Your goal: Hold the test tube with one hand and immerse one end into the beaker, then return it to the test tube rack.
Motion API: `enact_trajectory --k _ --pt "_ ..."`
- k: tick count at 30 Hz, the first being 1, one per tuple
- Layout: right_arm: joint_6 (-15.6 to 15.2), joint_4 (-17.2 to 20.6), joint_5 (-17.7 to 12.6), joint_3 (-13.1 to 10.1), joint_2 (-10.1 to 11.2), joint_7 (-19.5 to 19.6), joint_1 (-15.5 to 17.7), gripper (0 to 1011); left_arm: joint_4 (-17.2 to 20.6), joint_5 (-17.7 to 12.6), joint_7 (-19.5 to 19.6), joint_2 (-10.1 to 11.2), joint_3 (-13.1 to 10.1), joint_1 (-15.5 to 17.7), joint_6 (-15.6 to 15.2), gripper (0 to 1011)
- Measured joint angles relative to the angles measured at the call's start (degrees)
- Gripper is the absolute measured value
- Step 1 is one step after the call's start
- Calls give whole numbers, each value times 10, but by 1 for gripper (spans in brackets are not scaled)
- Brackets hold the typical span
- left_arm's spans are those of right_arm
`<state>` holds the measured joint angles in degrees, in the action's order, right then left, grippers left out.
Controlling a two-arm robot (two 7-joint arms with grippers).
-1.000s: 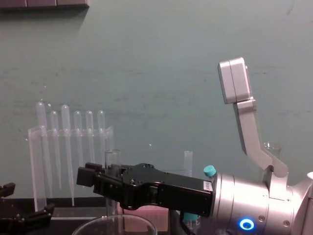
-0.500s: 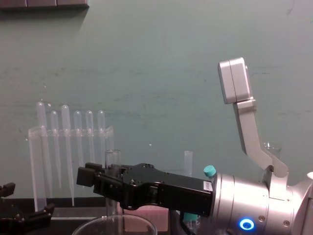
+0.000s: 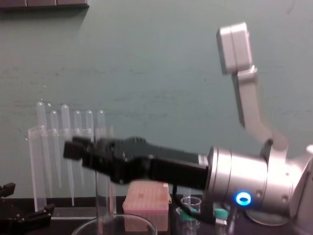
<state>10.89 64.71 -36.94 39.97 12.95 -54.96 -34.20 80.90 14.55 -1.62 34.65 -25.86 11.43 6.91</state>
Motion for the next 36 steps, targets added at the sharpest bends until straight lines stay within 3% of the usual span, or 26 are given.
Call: enact_trajectory --k 10,12,17,19,27,36 --pt "5 132 24 -9 45 56 21 189 0 0 0 0 0 0 0 1000" --pt "13 175 41 -15 61 81 32 189 0 0 0 0 0 0 0 1000" --pt "29 224 67 -29 81 119 54 189 0 0 0 0 0 0 0 1000" --pt "39 263 90 -44 98 150 76 189 0 0 0 0 0 0 0 1000" --pt "36 345 126 -90 140 217 142 189 0 0 0 0 0 0 0 1000" --pt "18 407 143 -144 162 298 234 189 0 0 0 0 0 0 0 1000"
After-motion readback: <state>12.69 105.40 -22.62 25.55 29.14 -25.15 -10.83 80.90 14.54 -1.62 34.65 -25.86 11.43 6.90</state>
